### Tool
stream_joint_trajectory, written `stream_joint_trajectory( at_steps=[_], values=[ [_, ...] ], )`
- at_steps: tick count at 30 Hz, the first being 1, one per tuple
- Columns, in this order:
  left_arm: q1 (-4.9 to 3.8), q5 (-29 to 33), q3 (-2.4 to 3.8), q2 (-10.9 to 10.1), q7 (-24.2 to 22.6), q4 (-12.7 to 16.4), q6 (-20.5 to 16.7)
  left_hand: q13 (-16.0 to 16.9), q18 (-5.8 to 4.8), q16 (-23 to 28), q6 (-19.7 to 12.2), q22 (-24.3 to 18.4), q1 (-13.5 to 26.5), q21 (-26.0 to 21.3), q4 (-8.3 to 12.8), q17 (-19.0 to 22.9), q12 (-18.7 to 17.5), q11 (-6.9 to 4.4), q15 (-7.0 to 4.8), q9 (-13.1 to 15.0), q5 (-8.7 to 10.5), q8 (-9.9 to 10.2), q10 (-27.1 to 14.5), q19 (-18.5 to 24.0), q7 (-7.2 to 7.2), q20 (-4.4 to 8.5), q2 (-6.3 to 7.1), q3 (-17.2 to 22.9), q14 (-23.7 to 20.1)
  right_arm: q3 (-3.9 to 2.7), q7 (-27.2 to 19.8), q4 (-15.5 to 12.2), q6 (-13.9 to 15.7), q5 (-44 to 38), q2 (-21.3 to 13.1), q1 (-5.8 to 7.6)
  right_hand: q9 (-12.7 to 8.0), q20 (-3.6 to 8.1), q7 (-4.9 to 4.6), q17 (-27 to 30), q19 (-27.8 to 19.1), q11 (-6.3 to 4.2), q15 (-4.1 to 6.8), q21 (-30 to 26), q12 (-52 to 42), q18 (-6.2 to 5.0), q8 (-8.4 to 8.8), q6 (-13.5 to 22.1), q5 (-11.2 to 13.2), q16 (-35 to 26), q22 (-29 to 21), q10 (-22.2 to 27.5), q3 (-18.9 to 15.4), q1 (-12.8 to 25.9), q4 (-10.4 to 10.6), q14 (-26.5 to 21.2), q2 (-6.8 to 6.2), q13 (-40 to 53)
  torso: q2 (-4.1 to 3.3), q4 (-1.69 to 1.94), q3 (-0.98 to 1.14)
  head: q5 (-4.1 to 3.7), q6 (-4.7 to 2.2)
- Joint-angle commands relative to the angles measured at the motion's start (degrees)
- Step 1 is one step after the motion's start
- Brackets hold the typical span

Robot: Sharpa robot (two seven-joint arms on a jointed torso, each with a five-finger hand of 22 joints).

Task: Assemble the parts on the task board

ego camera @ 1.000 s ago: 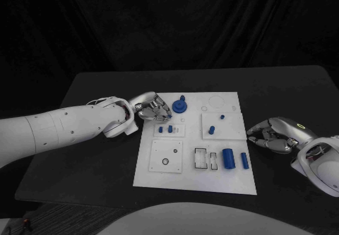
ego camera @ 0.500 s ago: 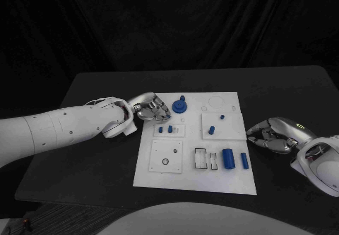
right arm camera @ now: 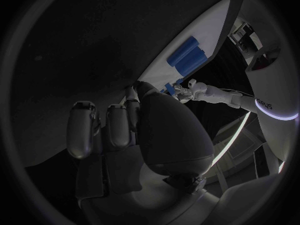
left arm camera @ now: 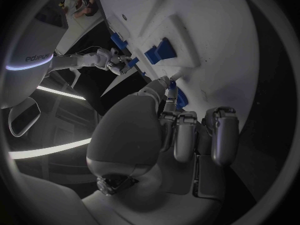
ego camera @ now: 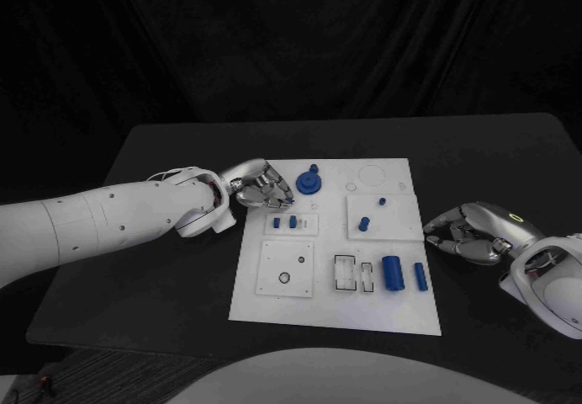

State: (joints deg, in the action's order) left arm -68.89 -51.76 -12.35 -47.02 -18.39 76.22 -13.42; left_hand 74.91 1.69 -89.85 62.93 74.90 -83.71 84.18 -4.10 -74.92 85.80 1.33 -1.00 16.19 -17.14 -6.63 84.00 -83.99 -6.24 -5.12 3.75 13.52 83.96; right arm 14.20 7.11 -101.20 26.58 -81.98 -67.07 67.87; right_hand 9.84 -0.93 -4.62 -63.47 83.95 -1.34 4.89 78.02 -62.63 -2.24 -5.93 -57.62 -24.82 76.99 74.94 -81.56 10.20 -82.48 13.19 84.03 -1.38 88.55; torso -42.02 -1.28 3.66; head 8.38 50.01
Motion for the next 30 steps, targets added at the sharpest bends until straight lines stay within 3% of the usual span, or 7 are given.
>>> stream_joint_trajectory(
  at_steps=[1, 18, 30],
  values=[
    [0.12, -0.08, -0.01, 0.15, -1.81, 0.56, -0.59, 11.80, -0.07, -0.15, 0.42, 12.94, -0.24, 0.02, 0.07, -15.08, 0.33, 0.53, 0.31, 0.14, 0.23, -0.15, 1.37, -0.85, 0.30, -0.44, -0.26, -0.09, 6.04, -0.02, 0.26, -0.02, -0.20, -0.08, 0.00, -0.17, 0.08, -0.31, 0.09, 0.03, 1.20, -0.16, 0.26, -0.30, 0.03, -0.51, -0.32, -0.39, -0.26, -0.28, 11.41, -0.15, 0.23, -0.68, -0.15, 1.83, 0.12, -25.44, -0.02, -0.03, 0.03, 0.03, -0.01],
    [0.10, -0.08, 0.01, 0.13, -3.07, 1.61, -2.59, 11.91, -0.11, -0.15, 0.90, 12.99, -0.41, 0.17, 0.12, -15.08, 0.47, 0.49, 0.31, 0.22, 0.28, -0.40, 1.53, -0.97, 0.41, -0.47, -0.29, -0.16, 6.04, -0.02, 0.21, 0.02, -0.22, -0.08, 0.06, -0.21, 0.08, -0.33, 0.06, 0.07, 1.17, -0.15, 0.24, -0.38, 0.09, -0.53, -0.29, -0.37, -0.27, -0.30, 11.39, -0.12, 0.24, -0.69, -0.17, 1.82, 0.09, -25.49, -0.04, 0.03, 0.06, 0.03, -0.01],
    [0.09, -0.08, 0.01, 1.32, -1.21, 0.64, -1.62, 11.60, -0.02, -0.15, 1.00, 12.89, -1.45, -0.08, 0.69, -15.08, 0.10, 0.50, 0.29, 0.17, -0.18, -0.40, 1.08, -0.72, 0.31, -0.50, -0.32, 0.05, 6.04, -0.02, 0.35, 0.01, -0.39, -0.08, 0.11, -0.22, 0.08, -0.33, 0.06, 0.07, 1.17, -0.15, 0.24, -0.38, 0.09, -0.53, -0.29, -0.37, -0.27, -0.30, 11.39, -0.12, 0.24, -0.69, -0.17, 1.82, 0.09, -25.49, -0.04, -0.06, 0.05, 0.24, -0.01]
  ],
)
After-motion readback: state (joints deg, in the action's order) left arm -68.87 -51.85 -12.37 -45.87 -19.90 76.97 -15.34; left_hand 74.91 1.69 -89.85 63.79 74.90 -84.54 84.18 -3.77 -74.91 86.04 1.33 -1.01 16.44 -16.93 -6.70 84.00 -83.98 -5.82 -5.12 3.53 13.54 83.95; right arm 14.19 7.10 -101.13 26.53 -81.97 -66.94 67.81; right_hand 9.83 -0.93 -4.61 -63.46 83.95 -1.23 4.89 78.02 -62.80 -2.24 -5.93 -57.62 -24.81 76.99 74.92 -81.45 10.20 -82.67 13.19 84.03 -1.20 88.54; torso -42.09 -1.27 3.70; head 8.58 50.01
